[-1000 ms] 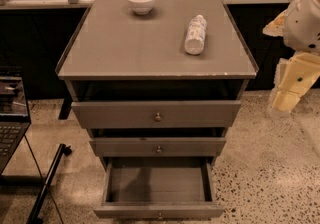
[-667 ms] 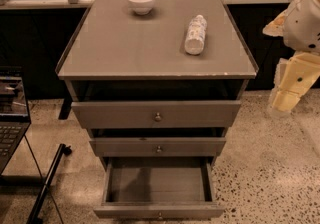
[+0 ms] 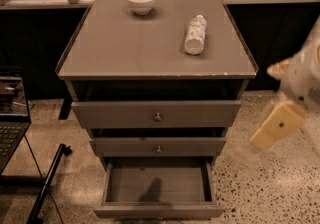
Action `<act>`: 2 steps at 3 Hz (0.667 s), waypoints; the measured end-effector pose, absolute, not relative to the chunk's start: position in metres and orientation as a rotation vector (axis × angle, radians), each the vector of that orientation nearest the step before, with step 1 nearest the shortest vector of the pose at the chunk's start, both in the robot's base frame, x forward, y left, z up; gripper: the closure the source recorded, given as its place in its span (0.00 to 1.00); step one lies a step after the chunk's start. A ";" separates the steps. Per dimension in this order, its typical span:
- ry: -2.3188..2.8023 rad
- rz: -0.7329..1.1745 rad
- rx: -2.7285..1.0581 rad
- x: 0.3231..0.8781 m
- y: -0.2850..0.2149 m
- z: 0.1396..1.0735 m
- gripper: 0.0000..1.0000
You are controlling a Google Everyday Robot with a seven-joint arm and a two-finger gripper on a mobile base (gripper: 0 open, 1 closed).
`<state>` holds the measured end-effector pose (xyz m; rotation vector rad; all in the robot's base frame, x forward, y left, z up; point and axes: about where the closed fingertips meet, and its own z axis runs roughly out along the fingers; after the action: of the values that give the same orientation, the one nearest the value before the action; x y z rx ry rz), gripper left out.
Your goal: Close bottom drawer
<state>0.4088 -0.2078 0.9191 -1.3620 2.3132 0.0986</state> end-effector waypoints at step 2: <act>2.472 0.437 -0.915 0.387 -0.185 0.764 0.04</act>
Offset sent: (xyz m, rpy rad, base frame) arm 0.0758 0.0048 -0.2433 0.4548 -0.1232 -0.5651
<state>0.3869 -0.1854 0.7640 -0.9152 2.4720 0.4367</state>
